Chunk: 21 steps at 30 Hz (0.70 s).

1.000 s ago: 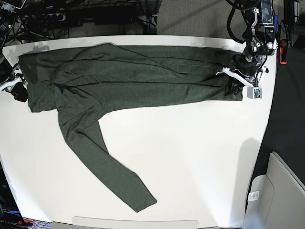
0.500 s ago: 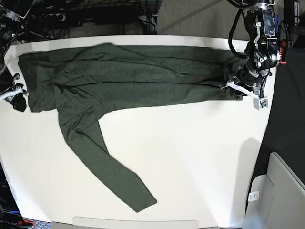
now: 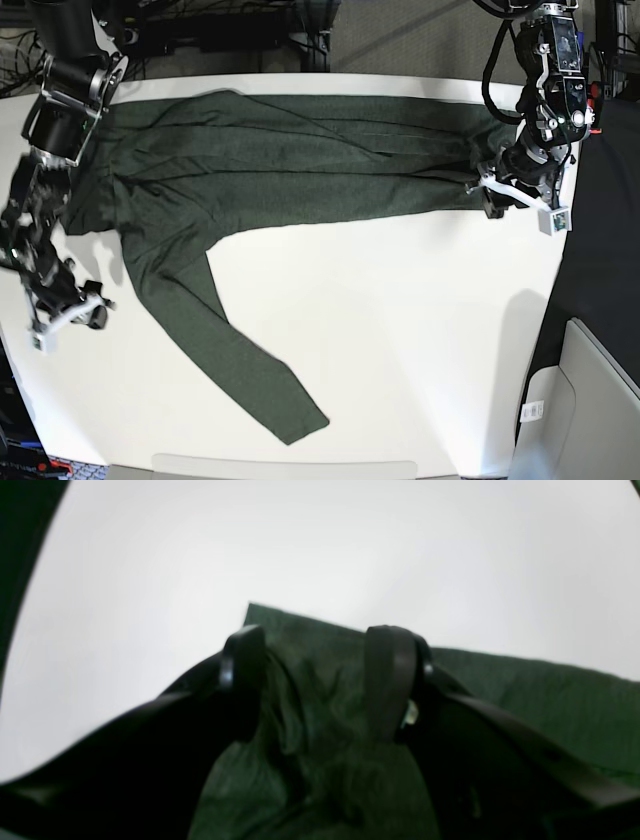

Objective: Fold the T-shirt properly
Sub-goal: 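Move the right gripper down and grasp the trailing green sleeve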

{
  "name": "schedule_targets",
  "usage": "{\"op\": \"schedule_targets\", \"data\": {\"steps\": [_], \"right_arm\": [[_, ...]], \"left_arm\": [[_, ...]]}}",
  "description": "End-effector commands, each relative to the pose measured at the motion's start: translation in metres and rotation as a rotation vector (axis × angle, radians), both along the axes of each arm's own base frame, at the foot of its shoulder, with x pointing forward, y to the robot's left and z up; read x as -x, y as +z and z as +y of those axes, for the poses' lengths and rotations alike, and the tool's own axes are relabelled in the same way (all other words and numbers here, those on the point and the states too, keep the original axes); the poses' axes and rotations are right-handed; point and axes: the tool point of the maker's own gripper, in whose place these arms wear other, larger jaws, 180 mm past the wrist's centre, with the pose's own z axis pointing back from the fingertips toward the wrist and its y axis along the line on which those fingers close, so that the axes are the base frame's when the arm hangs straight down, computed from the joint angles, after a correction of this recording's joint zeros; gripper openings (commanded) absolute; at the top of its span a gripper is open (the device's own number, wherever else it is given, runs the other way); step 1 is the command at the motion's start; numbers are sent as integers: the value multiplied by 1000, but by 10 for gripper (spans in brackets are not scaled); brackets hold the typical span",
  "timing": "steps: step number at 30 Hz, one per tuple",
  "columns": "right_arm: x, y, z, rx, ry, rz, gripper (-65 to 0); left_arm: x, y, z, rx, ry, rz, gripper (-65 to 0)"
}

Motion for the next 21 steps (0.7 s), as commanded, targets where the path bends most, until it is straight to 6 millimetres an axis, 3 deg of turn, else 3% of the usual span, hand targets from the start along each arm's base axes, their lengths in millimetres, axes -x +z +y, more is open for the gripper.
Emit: {"op": "schedule_targets", "data": {"steps": [1,3,7,11,21], "right_arm": [[-20,23,0,42,7,-46,-410],[-34,18,15,87,40,-7,-397],[-52,2,38,131,81,18,-309],[-58,-20,53,118,104,44,-302],[-51,-54,51,141,103,89,-302]], "left_arm": [[-9,18,10,-31,18,-71,-337],[-11,24,19,-44,42,-106,-336],[-13,30,26,-55,63,-133,-310],[-16,34,28,-56,66,-147,-298],[-16,34,27,-55,63,-148,-298]]}}
